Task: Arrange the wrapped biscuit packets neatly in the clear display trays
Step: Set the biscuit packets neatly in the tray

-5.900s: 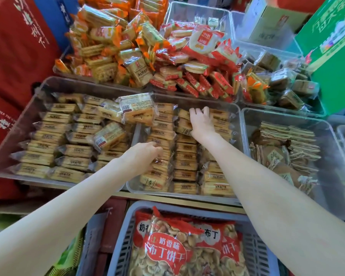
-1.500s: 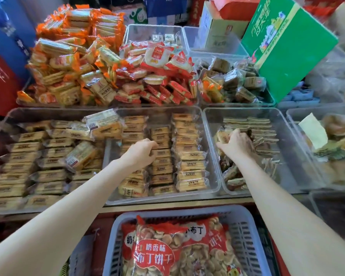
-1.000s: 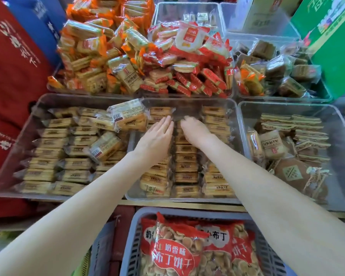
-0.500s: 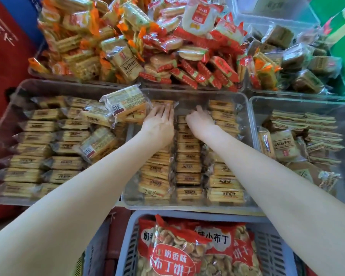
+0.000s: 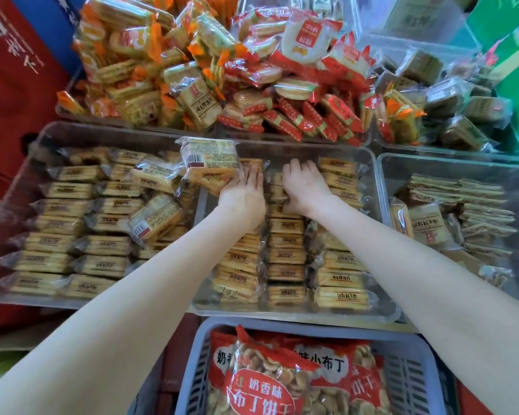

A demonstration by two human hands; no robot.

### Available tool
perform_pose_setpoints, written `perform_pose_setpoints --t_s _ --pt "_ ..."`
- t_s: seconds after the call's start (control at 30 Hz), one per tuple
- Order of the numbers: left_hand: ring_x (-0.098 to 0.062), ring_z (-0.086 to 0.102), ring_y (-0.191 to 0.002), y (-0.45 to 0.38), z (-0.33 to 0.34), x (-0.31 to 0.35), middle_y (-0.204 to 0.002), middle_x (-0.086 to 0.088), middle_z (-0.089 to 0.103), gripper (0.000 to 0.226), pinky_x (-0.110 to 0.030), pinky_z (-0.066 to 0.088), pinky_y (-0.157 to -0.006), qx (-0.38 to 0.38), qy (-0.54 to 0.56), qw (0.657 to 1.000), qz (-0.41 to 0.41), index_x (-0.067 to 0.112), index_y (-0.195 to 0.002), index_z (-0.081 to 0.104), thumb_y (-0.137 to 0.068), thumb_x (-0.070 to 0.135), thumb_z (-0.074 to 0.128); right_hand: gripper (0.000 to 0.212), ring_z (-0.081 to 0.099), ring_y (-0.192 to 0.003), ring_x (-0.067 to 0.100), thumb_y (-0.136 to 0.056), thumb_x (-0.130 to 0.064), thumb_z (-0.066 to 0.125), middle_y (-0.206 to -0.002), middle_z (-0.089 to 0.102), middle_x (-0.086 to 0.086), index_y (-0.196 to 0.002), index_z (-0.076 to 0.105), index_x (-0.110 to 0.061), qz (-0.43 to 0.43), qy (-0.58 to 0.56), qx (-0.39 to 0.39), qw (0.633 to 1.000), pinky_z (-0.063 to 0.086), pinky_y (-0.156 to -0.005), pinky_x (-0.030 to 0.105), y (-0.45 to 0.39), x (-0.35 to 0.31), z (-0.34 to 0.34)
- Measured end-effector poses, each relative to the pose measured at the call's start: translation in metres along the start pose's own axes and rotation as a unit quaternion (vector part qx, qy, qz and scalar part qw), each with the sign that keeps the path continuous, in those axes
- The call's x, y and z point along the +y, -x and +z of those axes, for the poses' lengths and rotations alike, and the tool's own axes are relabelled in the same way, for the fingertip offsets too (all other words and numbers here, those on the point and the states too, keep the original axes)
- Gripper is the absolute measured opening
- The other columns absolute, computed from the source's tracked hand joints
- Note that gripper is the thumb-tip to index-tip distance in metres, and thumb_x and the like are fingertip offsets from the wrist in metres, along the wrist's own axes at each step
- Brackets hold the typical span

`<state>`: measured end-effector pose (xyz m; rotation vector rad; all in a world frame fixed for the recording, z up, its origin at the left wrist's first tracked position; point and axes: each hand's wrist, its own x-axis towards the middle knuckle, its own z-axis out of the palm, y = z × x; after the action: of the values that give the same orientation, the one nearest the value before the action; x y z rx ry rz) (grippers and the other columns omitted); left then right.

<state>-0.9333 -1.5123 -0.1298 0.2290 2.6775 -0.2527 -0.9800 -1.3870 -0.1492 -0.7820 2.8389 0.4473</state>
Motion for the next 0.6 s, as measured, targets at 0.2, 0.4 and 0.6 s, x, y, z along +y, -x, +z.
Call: perform_pose_setpoints --t_s 0.2,0.4,0.6 --pt "-0.033 0.044 -0.126 0.004 -0.031 -0.012 -0.147 -0.017 0.034 0.055 -0.039 0.041 -0.099 0.002 0.142 0.989 0.038 0.005 -0.145 0.027 -0.096 0.023 0.042 0.06 0.045 -0.106 0.03 -0.074 -0.03 0.07 -0.121 0.04 0.017 -0.117 0.042 0.001 -0.017 -0.146 0.095 0.985 0.044 -0.091 0.036 0.021 0.019 -0.024" --pt "-0.029 0.029 -0.139 0.026 -0.048 -0.032 -0.154 -0.014 0.021 0.062 -0.032 0.029 -0.107 0.103 0.384 0.916 -0.061 0.006 -0.148 0.014 -0.096 0.019 0.046 0.053 0.042 -0.099 0.021 -0.076 -0.025 0.067 -0.114 0.04 0.011 -0.117 0.044 0.0 0.02 -0.248 0.147 0.957 0.034 -0.082 0.019 0.042 0.03 -0.048" --pt "-0.025 0.042 -0.13 0.043 -0.056 -0.043 -0.144 -0.011 0.042 0.055 -0.032 0.037 -0.1 0.106 0.432 0.891 -0.094 0.01 -0.146 0.027 -0.096 0.019 0.047 0.055 0.044 -0.095 0.018 -0.077 -0.026 0.07 -0.114 0.04 0.008 -0.118 0.043 -0.003 0.046 -0.318 0.16 0.933 0.036 -0.076 0.021 0.065 0.031 -0.071"
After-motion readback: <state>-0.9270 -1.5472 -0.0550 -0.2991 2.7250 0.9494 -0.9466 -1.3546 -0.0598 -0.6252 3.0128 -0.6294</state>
